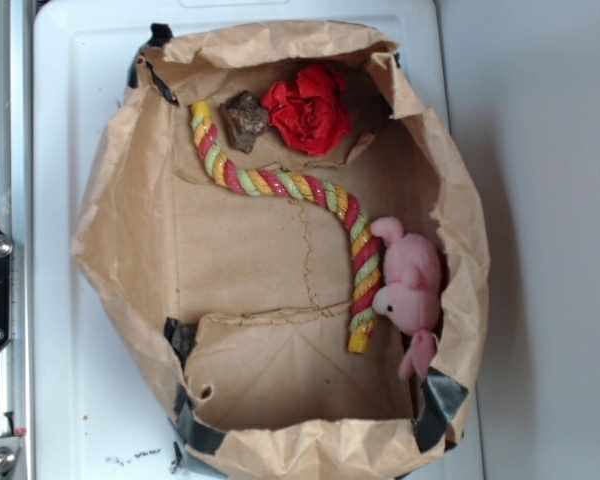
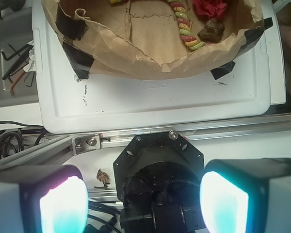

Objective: Grab the multicolored rope.

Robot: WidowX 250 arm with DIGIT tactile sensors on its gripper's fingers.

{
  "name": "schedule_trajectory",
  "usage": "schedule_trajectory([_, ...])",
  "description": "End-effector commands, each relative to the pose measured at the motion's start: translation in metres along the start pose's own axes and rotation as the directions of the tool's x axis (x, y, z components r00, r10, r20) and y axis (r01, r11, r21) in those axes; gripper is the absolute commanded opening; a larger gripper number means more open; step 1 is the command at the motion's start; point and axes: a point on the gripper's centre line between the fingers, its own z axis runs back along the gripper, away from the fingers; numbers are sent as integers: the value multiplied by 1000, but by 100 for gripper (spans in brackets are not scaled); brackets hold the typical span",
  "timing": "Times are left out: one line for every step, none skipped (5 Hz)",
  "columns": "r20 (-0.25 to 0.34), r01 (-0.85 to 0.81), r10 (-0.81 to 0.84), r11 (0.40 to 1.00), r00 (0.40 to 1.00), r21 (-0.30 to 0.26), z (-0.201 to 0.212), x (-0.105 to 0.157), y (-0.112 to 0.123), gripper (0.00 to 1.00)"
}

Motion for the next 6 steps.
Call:
schedule_trajectory([0, 0, 0, 1000, 1000, 0, 0, 0, 0, 100])
schedule_trajectory([23, -9, 9, 1000, 1000, 1, -7, 24, 1, 100])
schedule_trajectory([21, -26, 26, 1000, 999, 17, -16, 40, -1, 100])
schedule_trajectory([27, 0, -1, 1000, 1000, 23, -26, 61, 2, 100])
schedule_trajectory([38, 101, -102, 994, 994, 29, -38, 82, 9, 100])
schedule_trajectory([52, 185, -187, 982, 981, 41, -47, 102, 16, 100])
